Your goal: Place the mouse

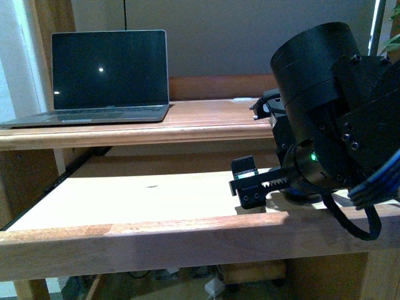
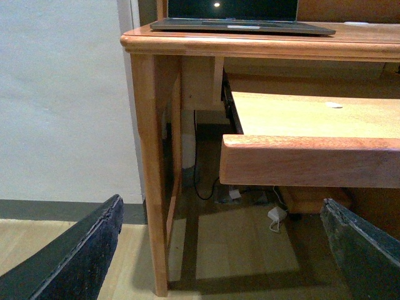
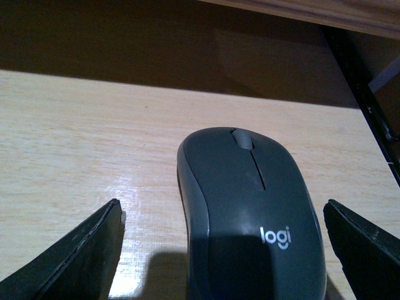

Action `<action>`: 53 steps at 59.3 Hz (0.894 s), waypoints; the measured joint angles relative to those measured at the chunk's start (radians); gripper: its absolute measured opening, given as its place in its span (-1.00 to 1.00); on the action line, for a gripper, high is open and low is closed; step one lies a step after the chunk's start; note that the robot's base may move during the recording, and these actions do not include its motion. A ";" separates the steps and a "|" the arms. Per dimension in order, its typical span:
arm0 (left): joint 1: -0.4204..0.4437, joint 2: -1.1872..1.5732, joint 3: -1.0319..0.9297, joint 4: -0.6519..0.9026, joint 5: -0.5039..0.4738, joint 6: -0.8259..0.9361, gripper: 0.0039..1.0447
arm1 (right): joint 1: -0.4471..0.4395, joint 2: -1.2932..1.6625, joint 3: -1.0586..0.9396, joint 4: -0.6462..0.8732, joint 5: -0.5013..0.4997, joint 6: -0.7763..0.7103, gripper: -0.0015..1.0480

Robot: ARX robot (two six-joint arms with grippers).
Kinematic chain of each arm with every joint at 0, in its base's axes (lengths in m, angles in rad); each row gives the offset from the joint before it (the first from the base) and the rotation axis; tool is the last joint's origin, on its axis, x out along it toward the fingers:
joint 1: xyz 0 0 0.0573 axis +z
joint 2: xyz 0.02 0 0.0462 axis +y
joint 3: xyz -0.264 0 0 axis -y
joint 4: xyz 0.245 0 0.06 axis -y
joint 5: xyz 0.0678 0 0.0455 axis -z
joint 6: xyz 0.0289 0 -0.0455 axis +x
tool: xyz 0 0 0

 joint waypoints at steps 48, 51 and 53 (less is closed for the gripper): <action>0.000 0.000 0.000 0.000 0.000 0.000 0.86 | -0.026 -0.091 -0.045 0.008 -0.072 -0.013 0.07; 0.000 0.000 0.000 0.000 0.000 0.000 0.86 | -0.027 -0.125 -0.053 0.002 -0.078 -0.024 0.07; 0.000 0.000 0.000 0.000 0.000 0.000 0.86 | -0.029 -0.150 -0.055 -0.006 -0.080 -0.032 0.07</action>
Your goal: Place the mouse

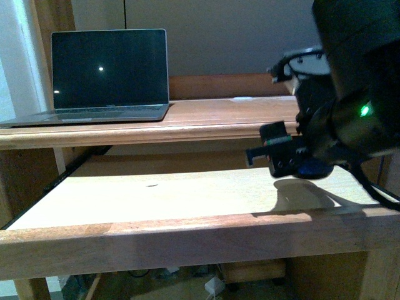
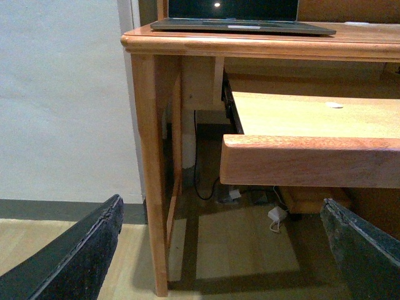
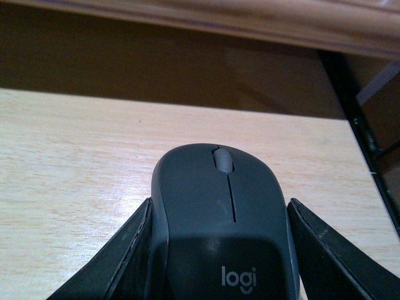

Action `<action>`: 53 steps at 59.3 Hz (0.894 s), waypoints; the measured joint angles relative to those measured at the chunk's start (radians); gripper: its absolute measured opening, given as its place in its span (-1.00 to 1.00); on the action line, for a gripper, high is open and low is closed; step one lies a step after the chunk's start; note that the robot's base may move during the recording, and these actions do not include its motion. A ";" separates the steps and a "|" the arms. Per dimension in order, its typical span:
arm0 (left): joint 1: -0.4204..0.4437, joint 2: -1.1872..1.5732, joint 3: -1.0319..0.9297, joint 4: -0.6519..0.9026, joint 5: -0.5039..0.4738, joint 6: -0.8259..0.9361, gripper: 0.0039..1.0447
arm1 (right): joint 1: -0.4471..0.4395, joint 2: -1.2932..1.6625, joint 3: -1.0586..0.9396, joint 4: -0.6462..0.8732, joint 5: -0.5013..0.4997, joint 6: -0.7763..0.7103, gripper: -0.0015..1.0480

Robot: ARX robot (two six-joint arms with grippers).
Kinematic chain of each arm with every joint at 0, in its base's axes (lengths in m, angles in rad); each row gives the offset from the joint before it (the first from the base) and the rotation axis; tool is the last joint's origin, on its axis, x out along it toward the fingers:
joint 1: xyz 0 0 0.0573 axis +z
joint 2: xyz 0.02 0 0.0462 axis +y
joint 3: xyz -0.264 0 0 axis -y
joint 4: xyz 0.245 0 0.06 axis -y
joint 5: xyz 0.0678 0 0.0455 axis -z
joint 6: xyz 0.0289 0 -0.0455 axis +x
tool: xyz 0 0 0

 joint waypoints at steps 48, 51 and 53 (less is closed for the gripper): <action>0.000 0.000 0.000 0.000 0.000 0.000 0.86 | 0.095 0.309 0.634 -0.185 0.225 0.005 0.07; 0.000 0.000 0.000 0.000 0.000 0.000 0.86 | 0.100 0.338 0.679 -0.198 0.233 0.005 0.07; 0.000 0.000 0.000 0.000 0.000 0.000 0.86 | 0.108 0.378 0.735 -0.218 0.240 0.007 0.07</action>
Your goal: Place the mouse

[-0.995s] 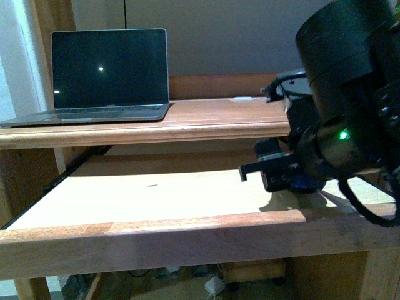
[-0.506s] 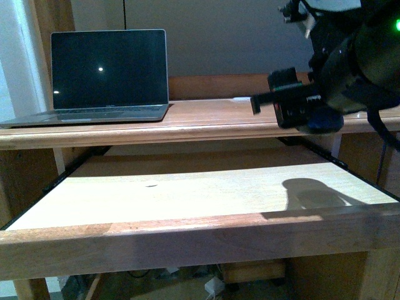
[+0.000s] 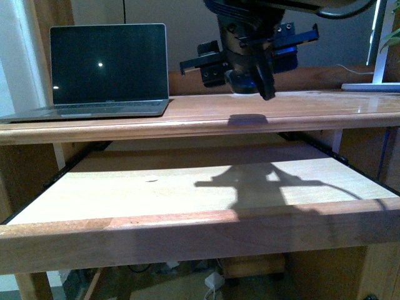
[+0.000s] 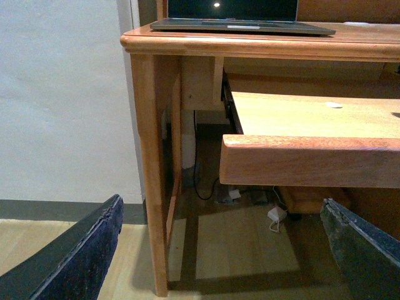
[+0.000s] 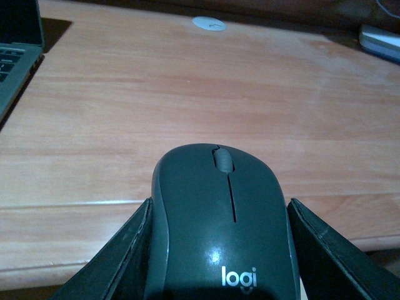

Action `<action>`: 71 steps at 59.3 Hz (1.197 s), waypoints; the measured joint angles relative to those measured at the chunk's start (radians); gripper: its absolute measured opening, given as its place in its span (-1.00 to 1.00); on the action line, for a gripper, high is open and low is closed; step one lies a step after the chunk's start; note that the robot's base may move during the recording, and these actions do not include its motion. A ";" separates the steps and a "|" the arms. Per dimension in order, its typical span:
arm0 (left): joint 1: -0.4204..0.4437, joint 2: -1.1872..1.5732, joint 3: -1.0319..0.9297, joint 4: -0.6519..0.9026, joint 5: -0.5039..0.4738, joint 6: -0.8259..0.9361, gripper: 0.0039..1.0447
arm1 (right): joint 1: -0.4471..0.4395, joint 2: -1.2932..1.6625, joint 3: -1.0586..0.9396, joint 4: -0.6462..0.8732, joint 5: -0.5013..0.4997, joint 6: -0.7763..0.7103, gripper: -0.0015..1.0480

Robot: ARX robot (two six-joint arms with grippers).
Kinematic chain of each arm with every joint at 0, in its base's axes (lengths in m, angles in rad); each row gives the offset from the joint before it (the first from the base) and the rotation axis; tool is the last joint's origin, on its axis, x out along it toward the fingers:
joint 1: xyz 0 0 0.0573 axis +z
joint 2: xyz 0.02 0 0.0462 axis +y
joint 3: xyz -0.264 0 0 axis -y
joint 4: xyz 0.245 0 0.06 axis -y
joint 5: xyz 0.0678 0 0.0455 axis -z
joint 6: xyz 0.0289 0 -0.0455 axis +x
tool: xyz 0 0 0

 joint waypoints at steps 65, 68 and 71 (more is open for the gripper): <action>0.000 0.000 0.000 0.000 0.000 0.000 0.86 | -0.076 0.031 -0.053 0.253 -0.165 0.169 0.86; 0.000 0.000 0.000 0.000 0.000 0.000 0.86 | -0.108 -0.093 -0.201 0.329 -0.237 0.191 0.86; 0.000 0.000 0.000 0.000 0.000 0.000 0.86 | -0.146 -0.247 -0.401 0.409 -0.329 0.211 0.86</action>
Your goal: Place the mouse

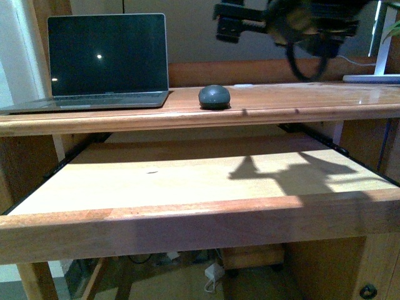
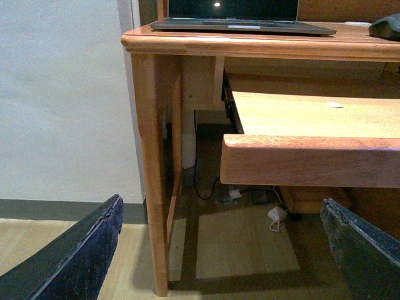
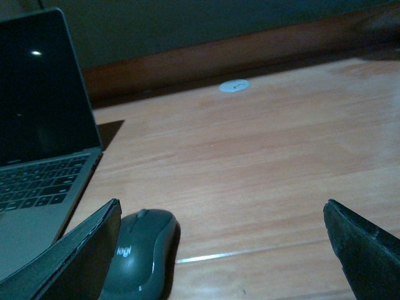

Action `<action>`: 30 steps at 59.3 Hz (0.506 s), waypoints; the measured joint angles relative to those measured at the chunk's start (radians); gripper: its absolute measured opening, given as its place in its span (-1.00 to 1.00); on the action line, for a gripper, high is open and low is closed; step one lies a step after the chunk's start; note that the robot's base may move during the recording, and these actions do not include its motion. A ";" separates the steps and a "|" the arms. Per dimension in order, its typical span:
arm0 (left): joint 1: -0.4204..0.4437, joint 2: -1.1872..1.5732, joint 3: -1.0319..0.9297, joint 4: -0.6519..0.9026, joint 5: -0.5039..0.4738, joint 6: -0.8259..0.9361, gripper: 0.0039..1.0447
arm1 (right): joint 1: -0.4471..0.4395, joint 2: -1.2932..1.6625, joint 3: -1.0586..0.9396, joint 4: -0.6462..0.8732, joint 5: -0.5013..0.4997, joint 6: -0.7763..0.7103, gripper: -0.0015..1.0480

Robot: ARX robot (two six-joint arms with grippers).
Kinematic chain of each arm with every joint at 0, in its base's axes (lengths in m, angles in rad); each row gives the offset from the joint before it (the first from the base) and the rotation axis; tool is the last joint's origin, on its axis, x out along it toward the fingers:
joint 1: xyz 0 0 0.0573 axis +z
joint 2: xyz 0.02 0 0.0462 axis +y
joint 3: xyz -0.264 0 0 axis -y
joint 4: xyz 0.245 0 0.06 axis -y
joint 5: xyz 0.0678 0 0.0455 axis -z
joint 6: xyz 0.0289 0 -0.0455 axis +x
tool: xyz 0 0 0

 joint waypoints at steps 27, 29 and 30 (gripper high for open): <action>0.000 0.000 0.000 0.000 0.000 0.000 0.86 | -0.321 -0.755 -1.091 0.187 -0.590 0.057 0.86; 0.000 0.000 0.000 0.000 0.000 0.000 0.86 | -0.352 -0.801 -1.139 0.178 -0.626 0.063 0.86; 0.000 0.000 0.000 0.000 0.000 0.000 0.86 | -0.362 -0.817 -1.154 0.175 -0.637 0.064 0.86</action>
